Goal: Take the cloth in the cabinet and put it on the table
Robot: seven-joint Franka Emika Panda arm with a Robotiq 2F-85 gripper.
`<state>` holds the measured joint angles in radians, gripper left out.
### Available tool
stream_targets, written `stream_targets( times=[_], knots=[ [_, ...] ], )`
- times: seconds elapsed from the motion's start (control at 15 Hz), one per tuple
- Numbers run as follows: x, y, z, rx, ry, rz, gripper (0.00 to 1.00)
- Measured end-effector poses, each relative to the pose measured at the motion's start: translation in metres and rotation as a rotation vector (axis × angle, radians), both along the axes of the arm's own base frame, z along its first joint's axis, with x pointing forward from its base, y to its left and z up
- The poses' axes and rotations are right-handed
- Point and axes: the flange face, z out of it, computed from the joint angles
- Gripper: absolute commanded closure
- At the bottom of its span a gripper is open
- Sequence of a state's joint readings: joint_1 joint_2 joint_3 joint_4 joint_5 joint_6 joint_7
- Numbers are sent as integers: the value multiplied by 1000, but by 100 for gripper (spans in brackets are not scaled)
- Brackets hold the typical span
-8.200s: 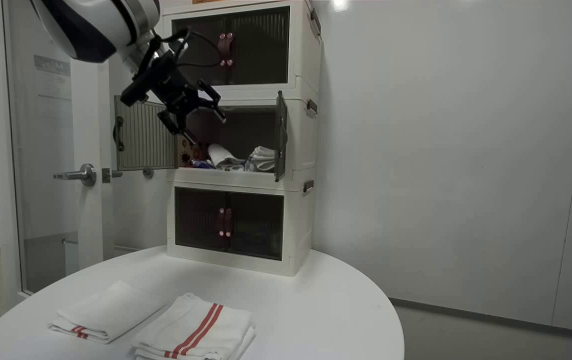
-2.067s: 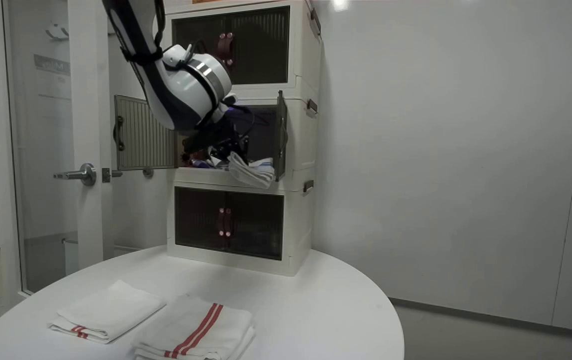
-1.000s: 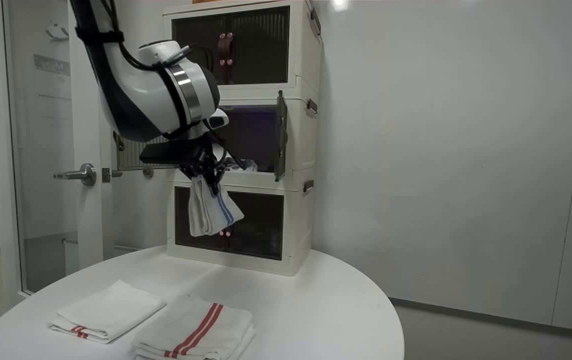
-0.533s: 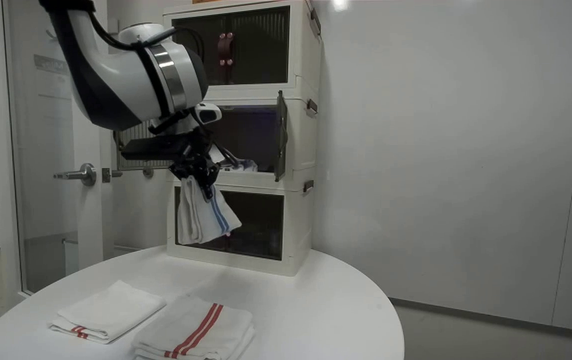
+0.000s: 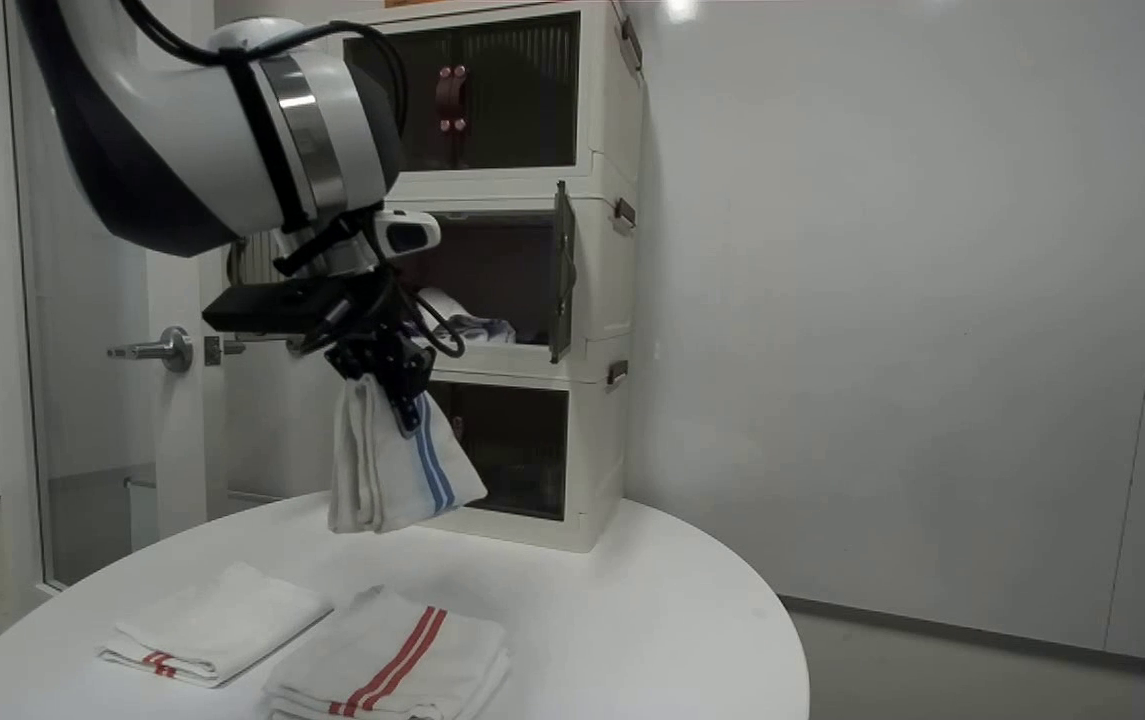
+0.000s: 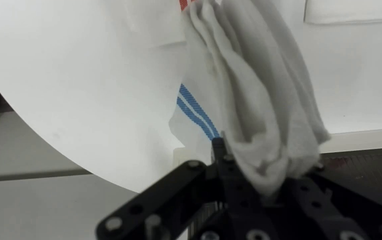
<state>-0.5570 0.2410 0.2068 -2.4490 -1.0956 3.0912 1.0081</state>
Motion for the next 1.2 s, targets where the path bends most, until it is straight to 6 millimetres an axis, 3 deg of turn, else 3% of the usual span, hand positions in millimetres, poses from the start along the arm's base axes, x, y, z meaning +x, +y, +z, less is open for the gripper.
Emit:
stream_targets(
  times=[0.27, 0.47, 0.8, 1.0, 1.2],
  knots=[
    [-28, -22, -13, 34, 5, -44, 91],
    [-36, -35, -19, 34, 3, -18, 91],
    [-43, -73, -36, -8, 34, -18, 91],
    [-39, -84, -47, -20, 47, -10, 91],
    [-22, -80, -64, -54, 75, 41, 91]
  ],
)
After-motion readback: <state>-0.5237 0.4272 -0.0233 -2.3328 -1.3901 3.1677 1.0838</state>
